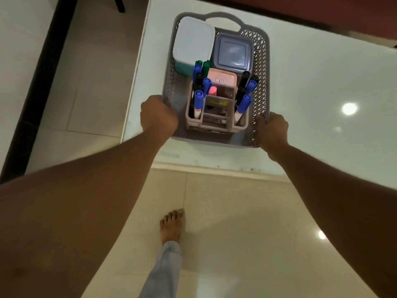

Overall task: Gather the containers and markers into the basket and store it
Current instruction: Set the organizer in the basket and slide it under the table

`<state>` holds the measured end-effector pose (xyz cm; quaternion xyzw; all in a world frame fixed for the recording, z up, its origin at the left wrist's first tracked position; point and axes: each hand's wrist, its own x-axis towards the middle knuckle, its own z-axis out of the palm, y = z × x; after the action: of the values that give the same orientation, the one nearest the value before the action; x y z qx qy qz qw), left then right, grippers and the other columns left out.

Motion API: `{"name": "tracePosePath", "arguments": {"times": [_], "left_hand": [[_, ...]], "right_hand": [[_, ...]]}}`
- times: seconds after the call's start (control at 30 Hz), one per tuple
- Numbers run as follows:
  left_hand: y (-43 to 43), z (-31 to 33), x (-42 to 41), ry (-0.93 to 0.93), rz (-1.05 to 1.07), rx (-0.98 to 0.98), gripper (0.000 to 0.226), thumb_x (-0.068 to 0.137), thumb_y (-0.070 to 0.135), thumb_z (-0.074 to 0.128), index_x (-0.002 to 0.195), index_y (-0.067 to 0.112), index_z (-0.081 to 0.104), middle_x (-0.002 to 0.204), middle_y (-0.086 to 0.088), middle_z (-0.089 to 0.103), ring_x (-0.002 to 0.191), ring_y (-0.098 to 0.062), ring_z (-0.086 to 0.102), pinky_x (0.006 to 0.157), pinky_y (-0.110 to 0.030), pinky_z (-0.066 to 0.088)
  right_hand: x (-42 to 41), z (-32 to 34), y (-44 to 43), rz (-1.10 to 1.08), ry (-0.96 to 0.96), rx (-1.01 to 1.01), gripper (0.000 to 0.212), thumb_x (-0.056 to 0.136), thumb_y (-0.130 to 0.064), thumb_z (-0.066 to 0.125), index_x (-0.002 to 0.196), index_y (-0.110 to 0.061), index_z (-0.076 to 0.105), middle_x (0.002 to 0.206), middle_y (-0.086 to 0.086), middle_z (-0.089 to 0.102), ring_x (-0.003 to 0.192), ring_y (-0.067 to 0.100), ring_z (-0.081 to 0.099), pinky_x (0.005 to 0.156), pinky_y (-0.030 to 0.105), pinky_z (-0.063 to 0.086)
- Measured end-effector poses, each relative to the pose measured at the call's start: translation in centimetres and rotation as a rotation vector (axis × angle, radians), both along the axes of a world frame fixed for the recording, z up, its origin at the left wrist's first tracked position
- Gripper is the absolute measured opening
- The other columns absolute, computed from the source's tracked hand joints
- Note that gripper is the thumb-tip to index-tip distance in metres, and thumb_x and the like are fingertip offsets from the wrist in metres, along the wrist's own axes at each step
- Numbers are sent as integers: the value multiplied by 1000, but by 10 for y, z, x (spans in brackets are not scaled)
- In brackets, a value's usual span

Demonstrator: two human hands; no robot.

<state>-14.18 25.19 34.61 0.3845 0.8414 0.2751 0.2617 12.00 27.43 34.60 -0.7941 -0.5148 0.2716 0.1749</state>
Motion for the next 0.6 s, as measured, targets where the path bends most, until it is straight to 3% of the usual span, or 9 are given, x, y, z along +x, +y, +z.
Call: {"name": "tracePosePath", "arguments": {"times": [0.13,0.23,0.37,0.47,0.6], "left_hand": [[-78,3,0,40,4,-19,9,86,13,55,77,10,58,90,-21,67,83,-40,65,61,-34,42],[-151,7,1,87,-39,31,17,88,12,51,71,11,52,84,-26,65,81,-43,62,60,-34,38],[-250,17,14,100,-32,82,26,90,12,51,64,7,49,66,-14,56,68,-38,60,50,-30,33],[-330,15,23,94,-35,73,26,93,13,51,69,2,54,70,-18,61,66,-37,60,54,-36,41],[-428,7,36,116,-60,37,28,96,12,53,69,5,51,65,-14,55,57,-28,48,49,-30,24]], "right_hand": [[2,4,-74,89,-33,26,27,97,-22,48,84,-4,63,87,16,67,74,29,56,64,29,36],[7,10,-142,139,-22,47,26,98,-22,48,82,-7,61,87,18,68,73,31,57,63,32,38],[21,23,-236,177,9,75,31,100,-24,46,87,-2,64,85,16,68,78,35,63,67,38,49],[34,29,-313,208,33,61,29,100,-24,46,83,-7,63,76,6,63,70,27,61,57,30,42],[51,19,-412,210,98,-26,29,101,-27,46,82,-11,62,74,2,65,65,21,62,51,25,41]]}}
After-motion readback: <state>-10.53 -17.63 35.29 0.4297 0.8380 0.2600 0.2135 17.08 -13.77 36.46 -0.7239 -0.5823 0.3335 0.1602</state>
